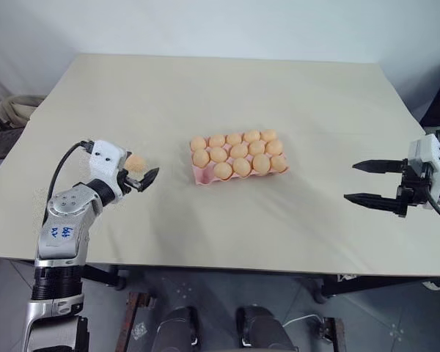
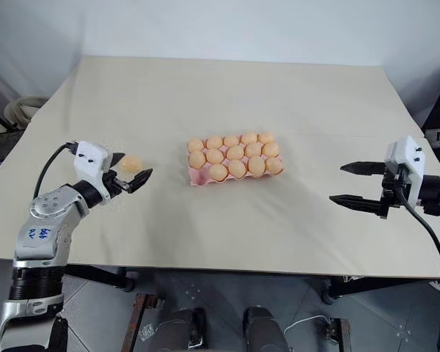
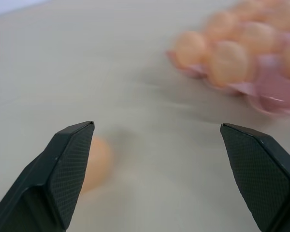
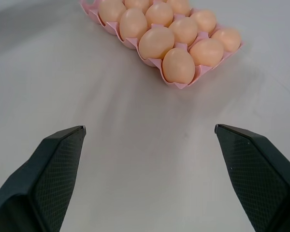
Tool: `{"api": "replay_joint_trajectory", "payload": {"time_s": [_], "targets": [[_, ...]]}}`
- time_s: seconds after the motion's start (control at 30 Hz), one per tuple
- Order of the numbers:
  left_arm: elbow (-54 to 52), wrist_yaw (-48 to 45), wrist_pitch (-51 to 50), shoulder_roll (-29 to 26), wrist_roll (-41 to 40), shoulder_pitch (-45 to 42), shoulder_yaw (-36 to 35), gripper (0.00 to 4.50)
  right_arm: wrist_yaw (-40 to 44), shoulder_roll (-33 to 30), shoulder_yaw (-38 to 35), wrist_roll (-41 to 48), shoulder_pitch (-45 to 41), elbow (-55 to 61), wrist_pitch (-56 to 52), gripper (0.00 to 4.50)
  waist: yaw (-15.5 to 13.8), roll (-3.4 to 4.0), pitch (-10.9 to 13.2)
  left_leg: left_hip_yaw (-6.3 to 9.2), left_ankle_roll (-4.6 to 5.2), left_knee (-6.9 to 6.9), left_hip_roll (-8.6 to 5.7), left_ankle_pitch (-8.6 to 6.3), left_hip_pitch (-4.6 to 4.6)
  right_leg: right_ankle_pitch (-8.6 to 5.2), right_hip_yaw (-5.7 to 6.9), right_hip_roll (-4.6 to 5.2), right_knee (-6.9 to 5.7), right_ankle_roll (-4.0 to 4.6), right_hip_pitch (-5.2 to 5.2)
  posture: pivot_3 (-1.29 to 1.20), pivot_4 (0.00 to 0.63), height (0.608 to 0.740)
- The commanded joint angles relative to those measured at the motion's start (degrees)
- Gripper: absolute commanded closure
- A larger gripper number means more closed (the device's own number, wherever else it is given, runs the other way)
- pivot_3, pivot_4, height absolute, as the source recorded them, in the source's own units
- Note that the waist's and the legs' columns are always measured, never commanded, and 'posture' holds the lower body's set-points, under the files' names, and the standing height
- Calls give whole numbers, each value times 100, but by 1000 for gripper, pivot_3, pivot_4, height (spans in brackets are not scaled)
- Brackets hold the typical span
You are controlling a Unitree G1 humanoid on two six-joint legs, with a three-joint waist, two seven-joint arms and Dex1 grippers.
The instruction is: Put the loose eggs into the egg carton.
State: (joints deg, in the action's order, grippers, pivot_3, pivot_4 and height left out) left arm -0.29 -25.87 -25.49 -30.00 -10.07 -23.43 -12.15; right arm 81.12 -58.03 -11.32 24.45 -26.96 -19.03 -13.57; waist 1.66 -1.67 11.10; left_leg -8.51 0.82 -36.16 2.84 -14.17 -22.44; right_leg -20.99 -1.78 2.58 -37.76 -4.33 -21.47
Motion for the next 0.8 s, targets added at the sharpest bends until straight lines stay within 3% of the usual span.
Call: {"api": "replay_joint_trajectory", "payload": {"time_s": [0.03,0.4,0.63,0.8], "targets": [[154,596,447,140,132,-187,-281,39,129,-25,14,-15,-226,-101,95,0,0,0,0,0,0,0,0,0,0,0,0,0,1,0,0,0,150,740],[2276,772,1310,162,432,-909,-21,39,240,-46,148,-129,-474,-280,112,0,2,0,0,-5,-3,-1,0,1,1,0,0,-2,-1,0,-2,0,150,740],[3035,584,1813,123,491,-1245,125,39,212,-105,72,-118,-351,-176,42,0,-3,0,0,-5,-6,0,1,-1,-3,0,3,-2,3,0,-5,0,150,740],[3178,478,1919,102,470,-1262,173,1280,179,-119,41,-116,-313,-152,30,0,14,0,0,-7,-6,-1,1,-1,-2,0,1,-3,-1,0,-6,0,150,740]]}}
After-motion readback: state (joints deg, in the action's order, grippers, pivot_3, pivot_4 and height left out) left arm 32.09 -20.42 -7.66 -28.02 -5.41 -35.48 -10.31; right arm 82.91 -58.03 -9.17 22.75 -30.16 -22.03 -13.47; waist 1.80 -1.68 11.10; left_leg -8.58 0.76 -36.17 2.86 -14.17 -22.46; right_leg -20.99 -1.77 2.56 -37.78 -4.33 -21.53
